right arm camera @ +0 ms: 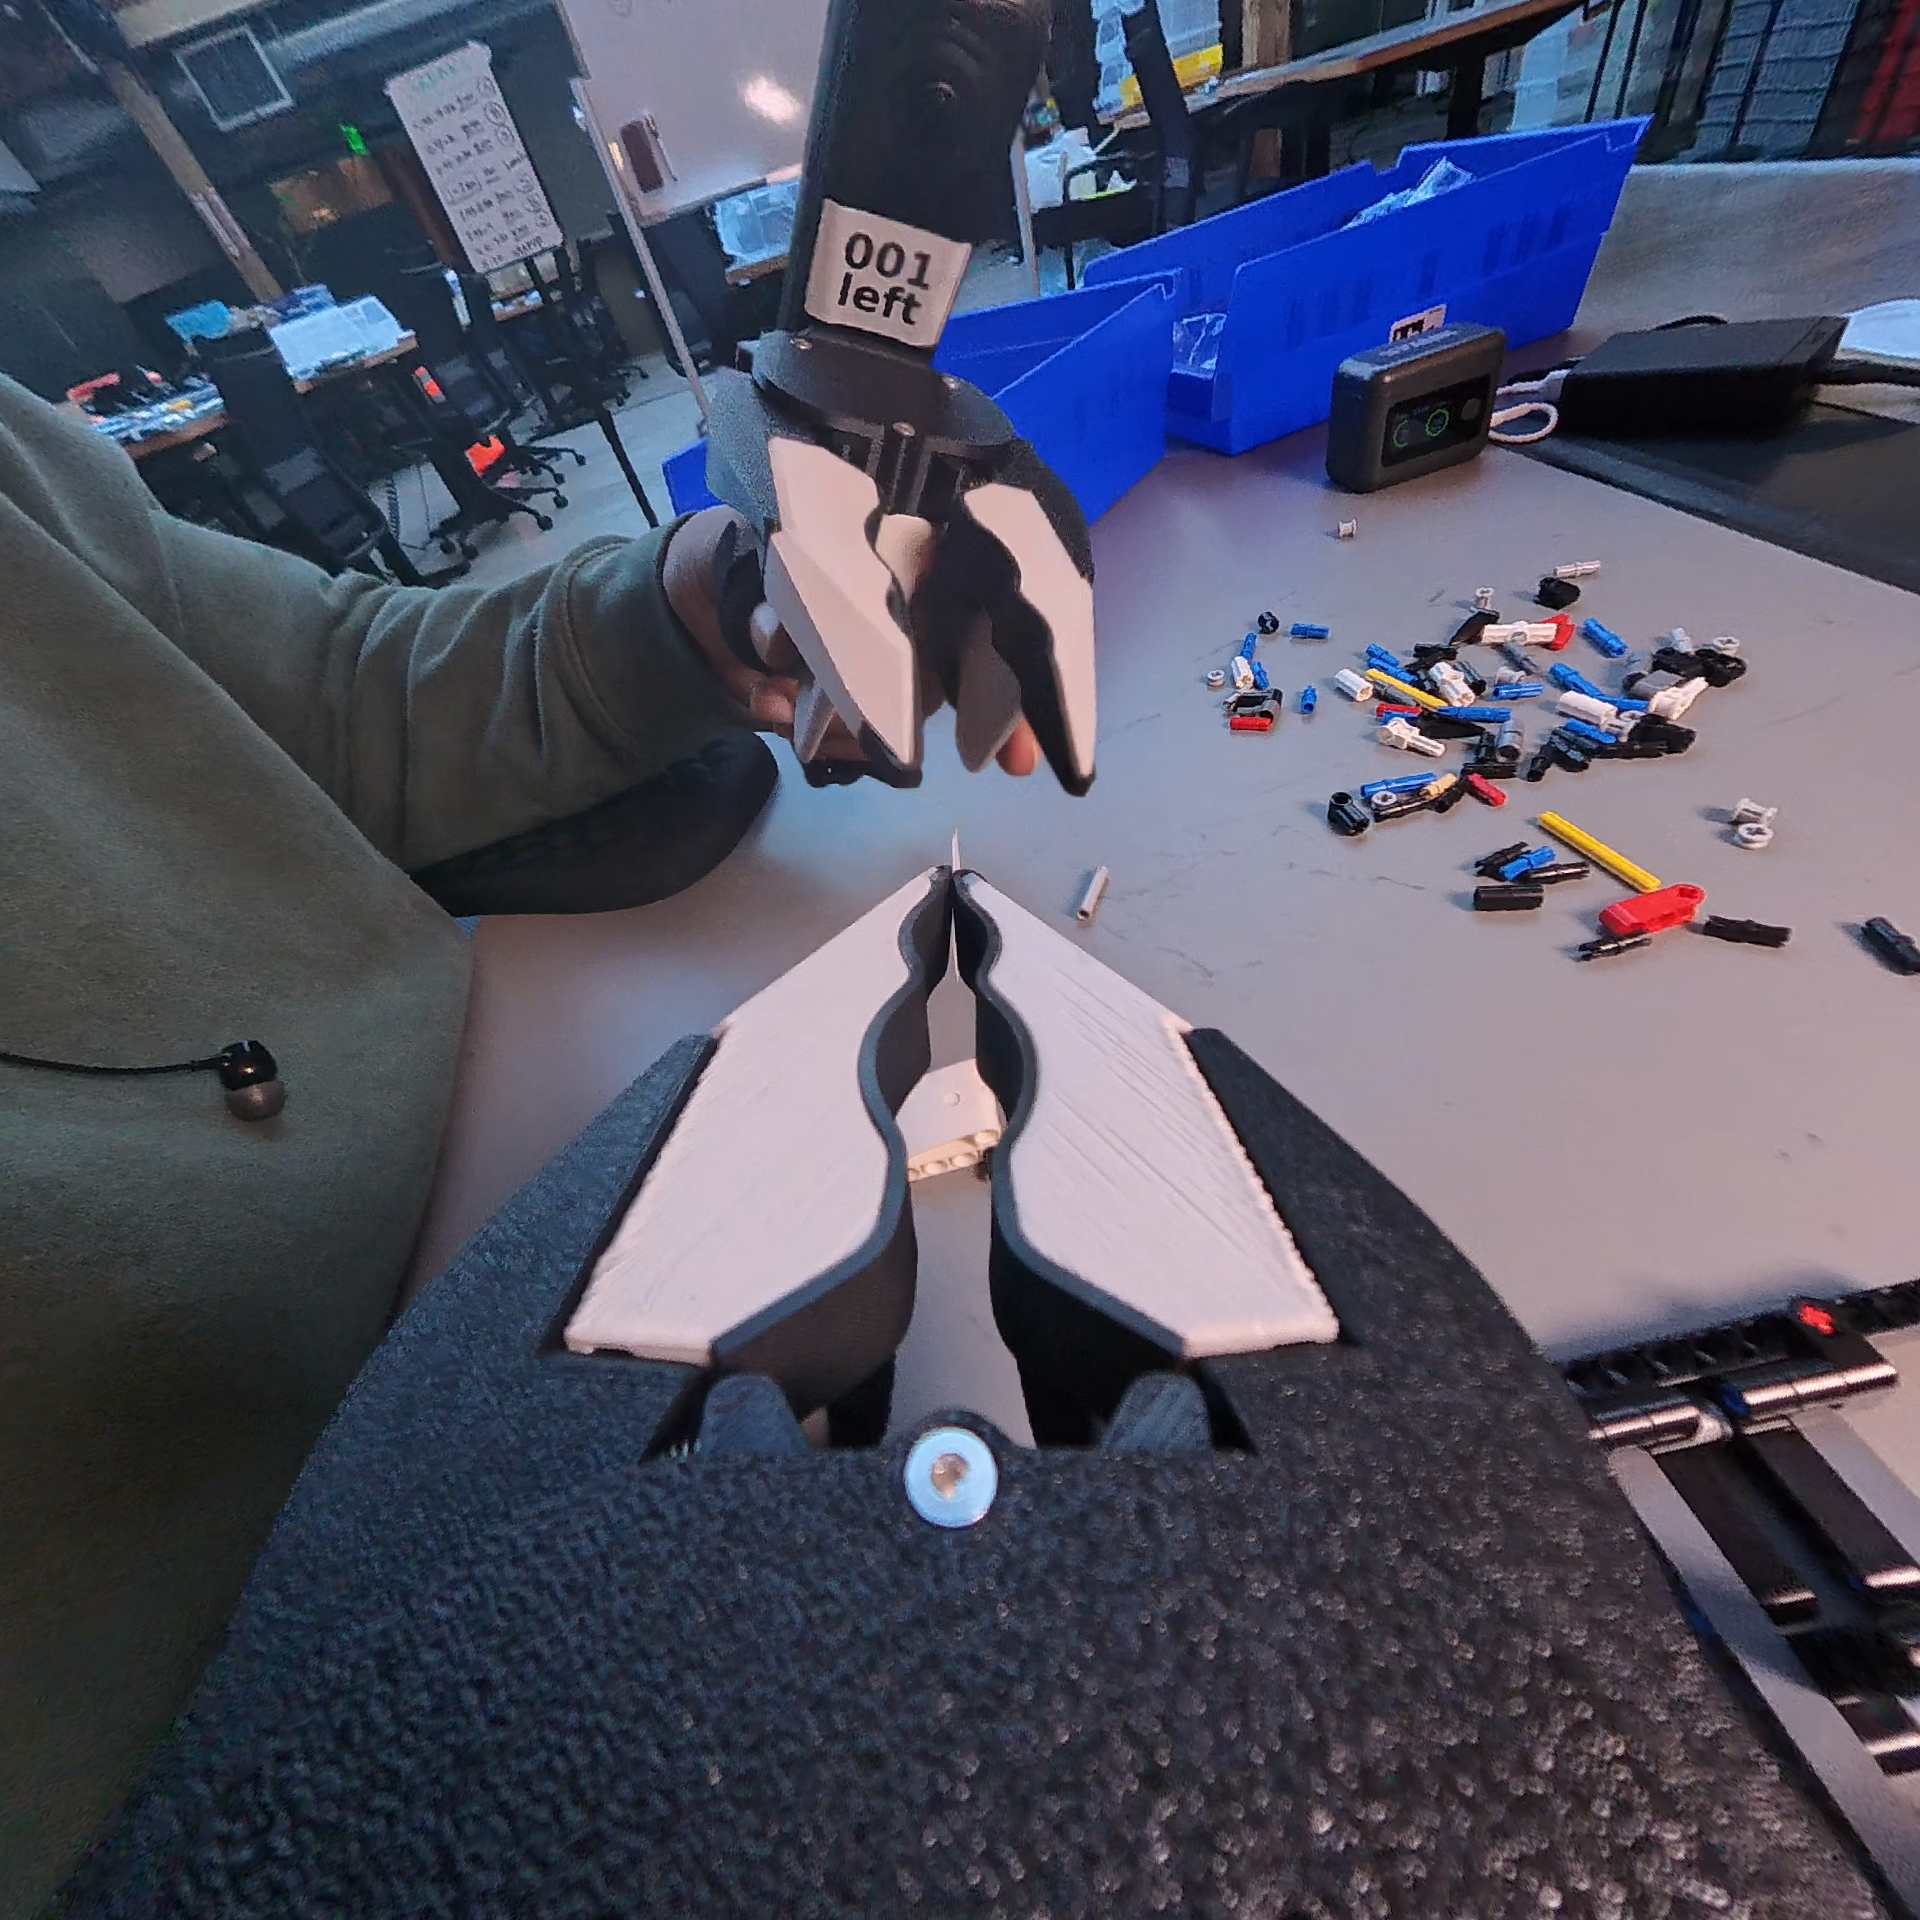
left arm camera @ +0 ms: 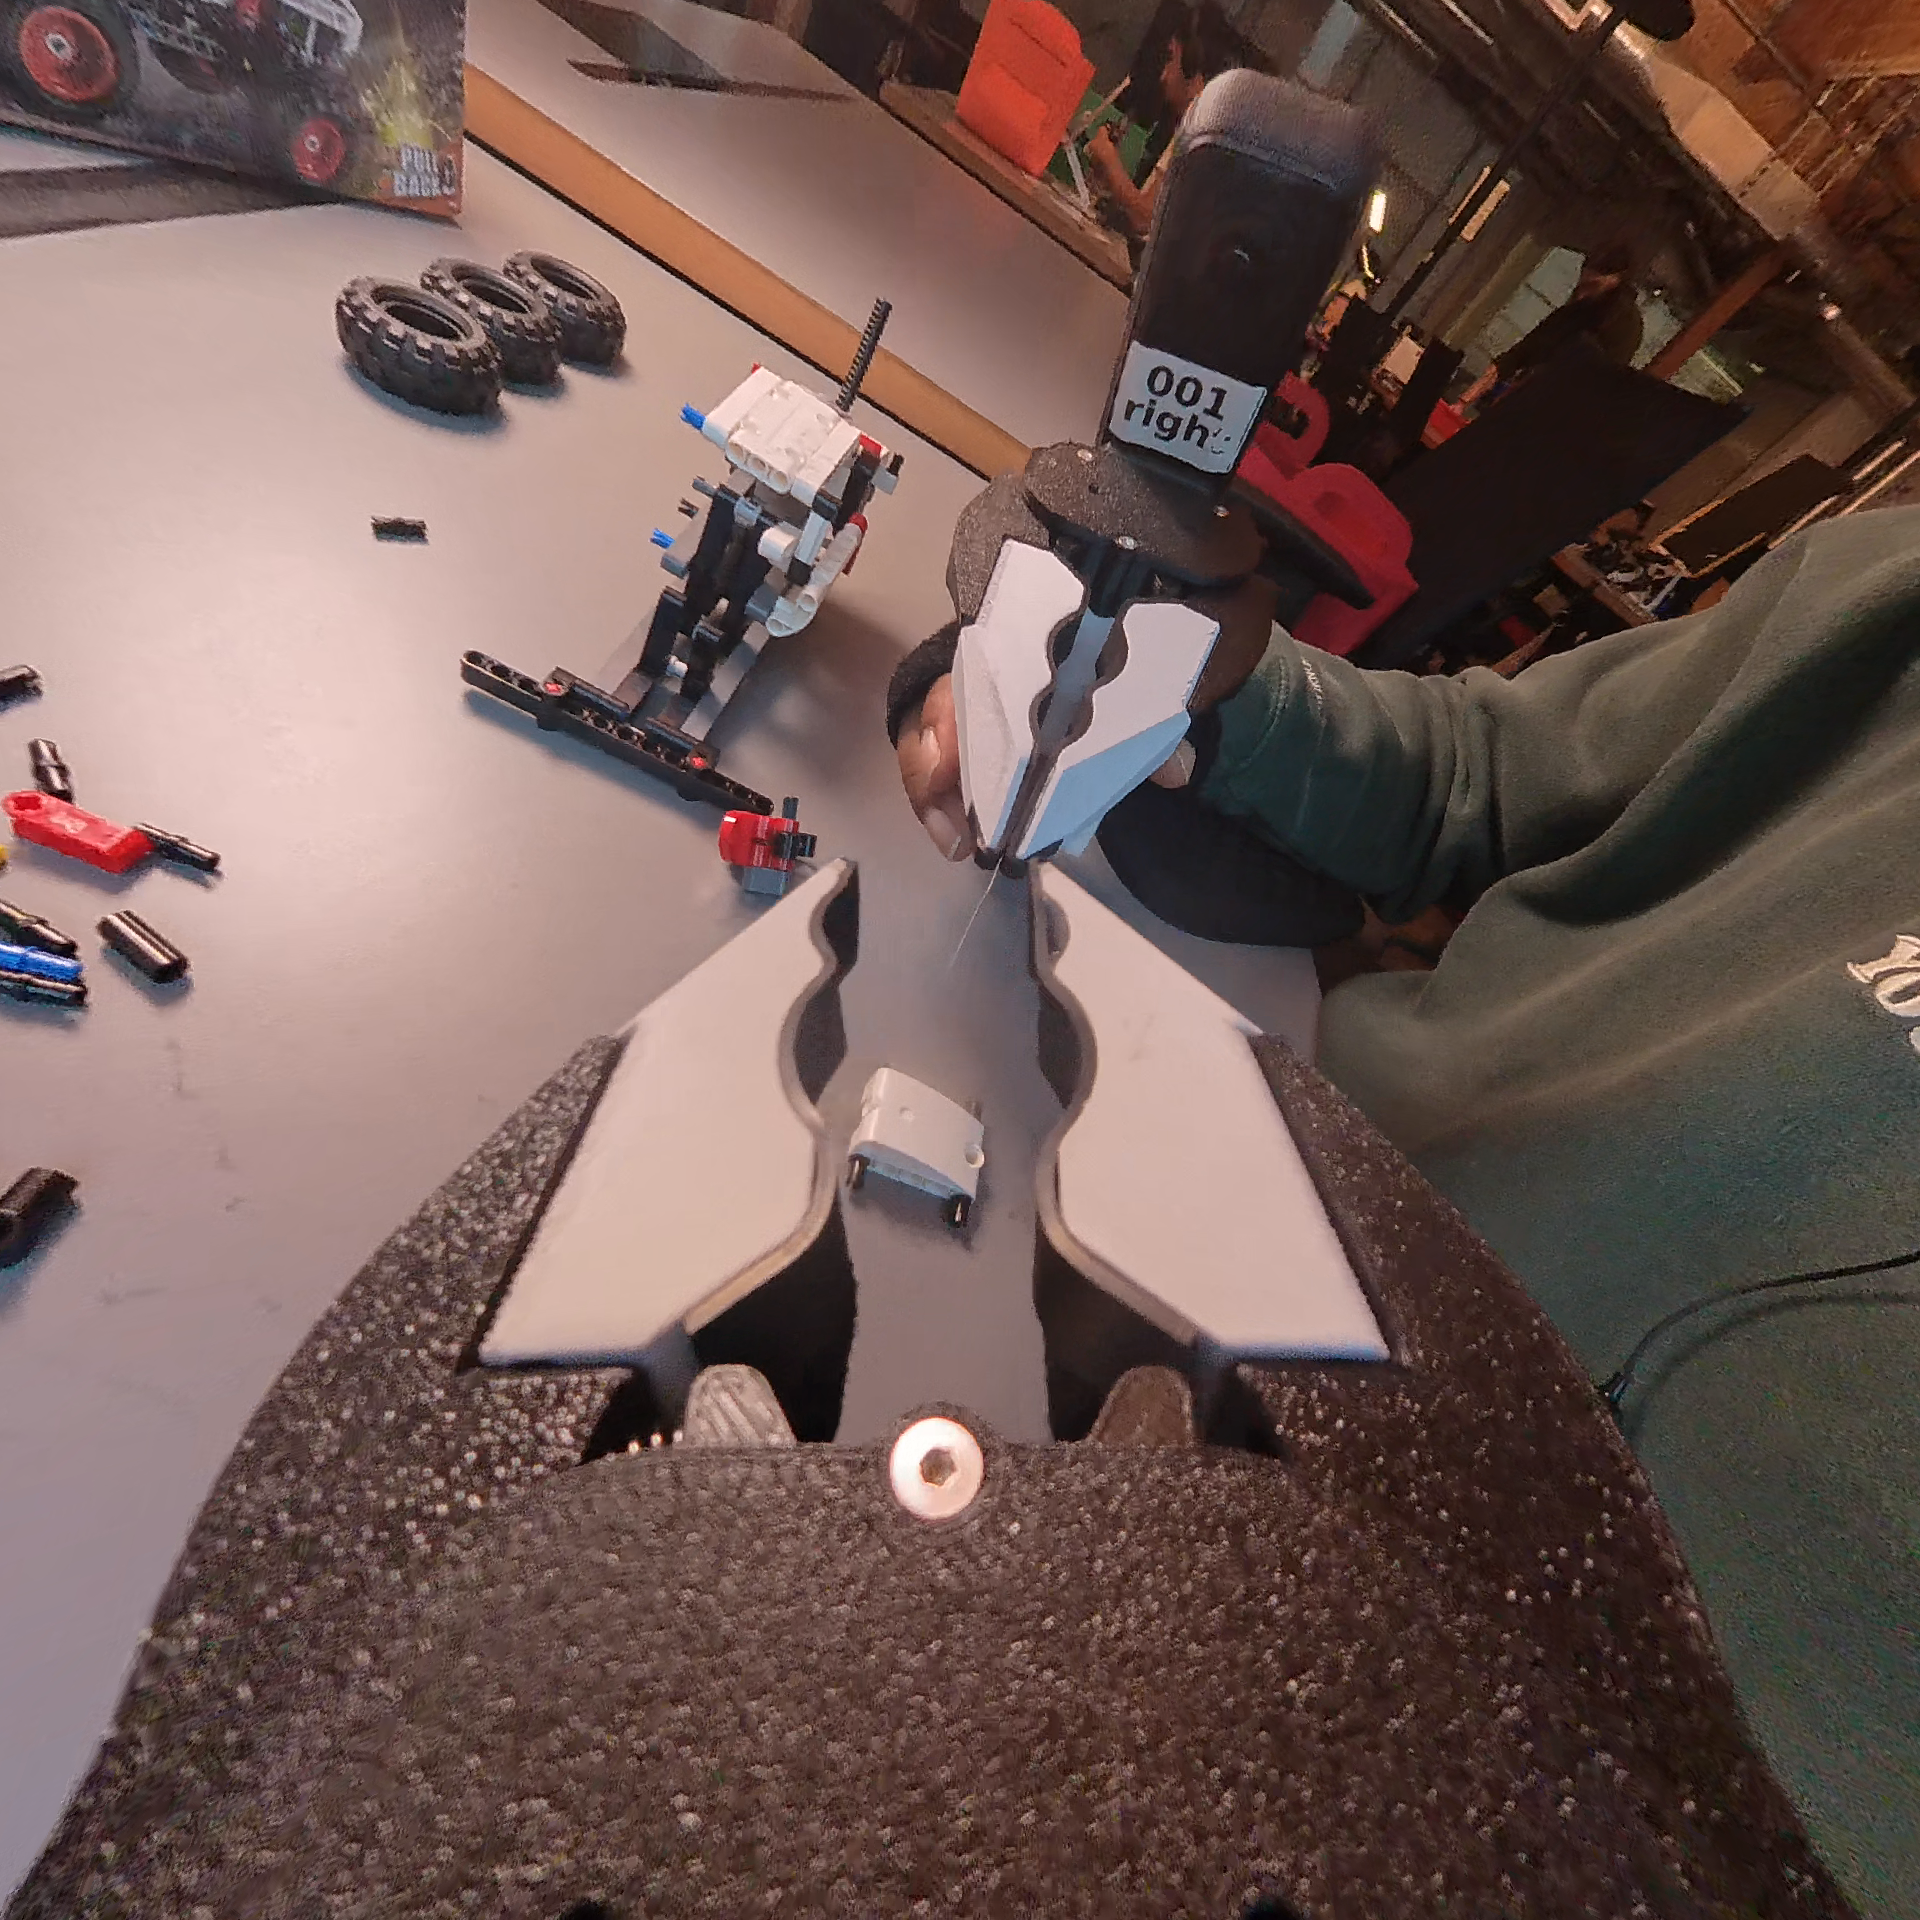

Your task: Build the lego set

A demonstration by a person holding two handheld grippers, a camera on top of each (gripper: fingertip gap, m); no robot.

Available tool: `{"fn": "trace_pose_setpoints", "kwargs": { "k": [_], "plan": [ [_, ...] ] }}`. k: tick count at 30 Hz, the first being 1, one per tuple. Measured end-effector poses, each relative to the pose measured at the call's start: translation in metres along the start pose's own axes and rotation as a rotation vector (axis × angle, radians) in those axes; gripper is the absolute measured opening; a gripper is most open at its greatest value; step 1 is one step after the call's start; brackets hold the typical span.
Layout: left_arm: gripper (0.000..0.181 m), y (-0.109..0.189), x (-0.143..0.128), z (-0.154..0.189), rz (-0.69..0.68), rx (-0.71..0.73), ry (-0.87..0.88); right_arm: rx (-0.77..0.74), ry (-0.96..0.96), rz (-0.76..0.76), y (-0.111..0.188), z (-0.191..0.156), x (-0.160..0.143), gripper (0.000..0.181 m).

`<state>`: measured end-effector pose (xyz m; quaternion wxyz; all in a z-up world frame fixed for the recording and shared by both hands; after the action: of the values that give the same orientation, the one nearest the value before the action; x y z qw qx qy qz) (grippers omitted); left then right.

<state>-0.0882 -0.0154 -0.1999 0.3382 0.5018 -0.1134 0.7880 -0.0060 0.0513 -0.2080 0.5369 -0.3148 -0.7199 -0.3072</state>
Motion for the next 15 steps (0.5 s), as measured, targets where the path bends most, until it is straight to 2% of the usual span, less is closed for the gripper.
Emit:
{"fn": "trace_pose_setpoints", "kwargs": {
  "k": [5,8,12,15],
  "plan": [
    [0.071,0.006,-0.001,0.002,-0.031,0.079,-0.159,0.002,-0.051,0.033,0.006,0.003,0.008,0.000],
    [0.083,0.007,-0.012,0.005,-0.069,0.115,-0.232,-0.019,-0.064,0.042,0.014,0.007,0.015,0.000],
    [0.083,0.005,-0.032,0.006,-0.136,0.133,-0.276,-0.031,-0.104,0.053,0.023,0.011,0.026,0.000],
    [0.081,-0.001,-0.049,0.004,-0.227,0.141,-0.303,-0.002,-0.184,0.019,0.019,0.010,0.024,0.000]
  ]
}}
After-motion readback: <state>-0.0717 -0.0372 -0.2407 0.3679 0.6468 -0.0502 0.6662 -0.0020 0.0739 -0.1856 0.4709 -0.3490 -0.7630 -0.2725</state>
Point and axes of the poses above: each gripper's, where its closed fingertips meet, y back along the fingers, x out of its top, z = x × y across the jaws, the point moved 5 cm from there along y, back along the fingers, and after that the axes turned 6 degrees about z, right-handed, at the moved point
